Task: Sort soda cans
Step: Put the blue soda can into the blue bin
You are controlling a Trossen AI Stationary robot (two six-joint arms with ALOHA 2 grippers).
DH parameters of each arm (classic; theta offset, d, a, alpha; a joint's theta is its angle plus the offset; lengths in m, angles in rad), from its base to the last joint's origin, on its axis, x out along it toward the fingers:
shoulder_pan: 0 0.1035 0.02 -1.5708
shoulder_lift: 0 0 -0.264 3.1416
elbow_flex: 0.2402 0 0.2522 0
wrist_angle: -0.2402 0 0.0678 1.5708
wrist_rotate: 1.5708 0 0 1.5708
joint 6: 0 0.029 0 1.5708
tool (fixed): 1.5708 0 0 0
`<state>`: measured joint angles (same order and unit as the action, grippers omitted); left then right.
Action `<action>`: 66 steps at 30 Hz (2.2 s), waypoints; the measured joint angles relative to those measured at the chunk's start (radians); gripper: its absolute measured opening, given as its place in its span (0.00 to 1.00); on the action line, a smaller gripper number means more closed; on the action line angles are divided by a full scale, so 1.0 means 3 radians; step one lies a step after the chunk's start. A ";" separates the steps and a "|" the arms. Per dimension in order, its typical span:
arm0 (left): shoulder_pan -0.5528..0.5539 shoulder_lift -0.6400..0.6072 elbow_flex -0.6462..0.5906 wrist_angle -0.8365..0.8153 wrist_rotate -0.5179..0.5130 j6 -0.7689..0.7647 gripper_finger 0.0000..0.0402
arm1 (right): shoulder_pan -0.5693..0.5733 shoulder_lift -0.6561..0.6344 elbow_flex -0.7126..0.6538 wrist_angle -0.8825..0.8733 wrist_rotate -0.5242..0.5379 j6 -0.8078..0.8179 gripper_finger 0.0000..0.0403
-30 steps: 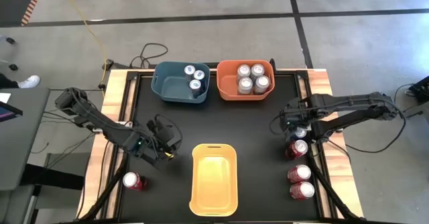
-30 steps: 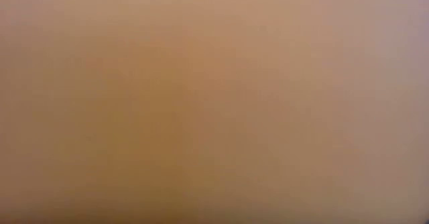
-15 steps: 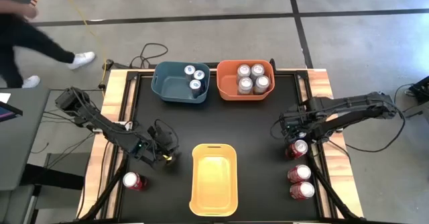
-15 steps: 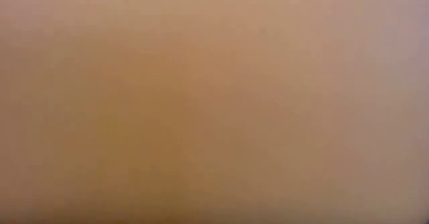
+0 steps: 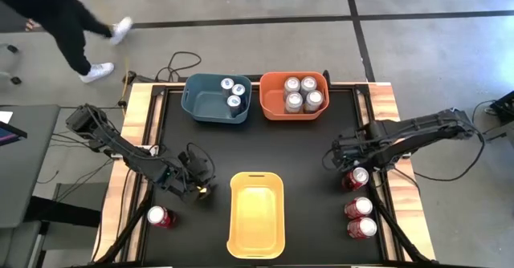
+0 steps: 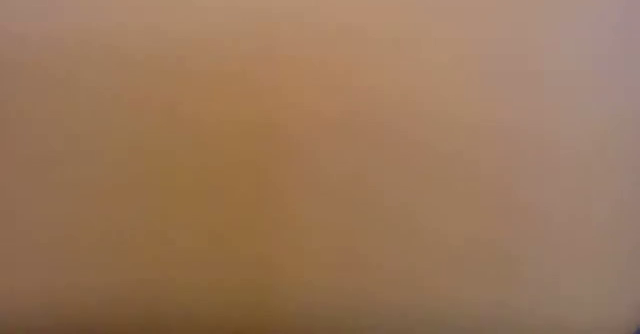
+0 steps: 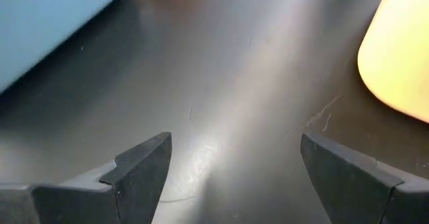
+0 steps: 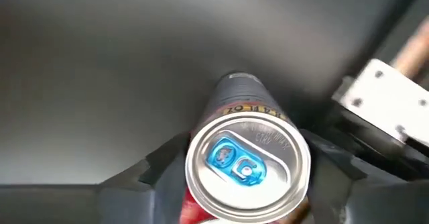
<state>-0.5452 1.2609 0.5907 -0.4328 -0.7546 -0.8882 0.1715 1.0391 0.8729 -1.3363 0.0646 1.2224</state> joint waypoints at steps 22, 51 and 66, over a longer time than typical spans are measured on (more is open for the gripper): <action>0.0400 -0.0119 0.0003 0.0356 0.0060 0.0691 0.81 | -0.0664 0.1789 0.1796 0.1142 0.0404 -0.2009 0.54; 0.0456 -0.0488 0.0003 0.0841 0.0016 0.1795 0.81 | -0.0727 0.3861 0.4053 0.0805 0.0294 -0.3986 0.60; 0.0590 -0.0488 0.0001 0.0816 0.0014 0.1788 0.81 | -0.0727 0.3832 0.4049 0.1038 0.0303 -0.4148 0.73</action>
<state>-0.3681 1.1145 0.5911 -0.1879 -0.7504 -0.3519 -0.0467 2.1887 2.0876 -1.0249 0.1555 -0.0221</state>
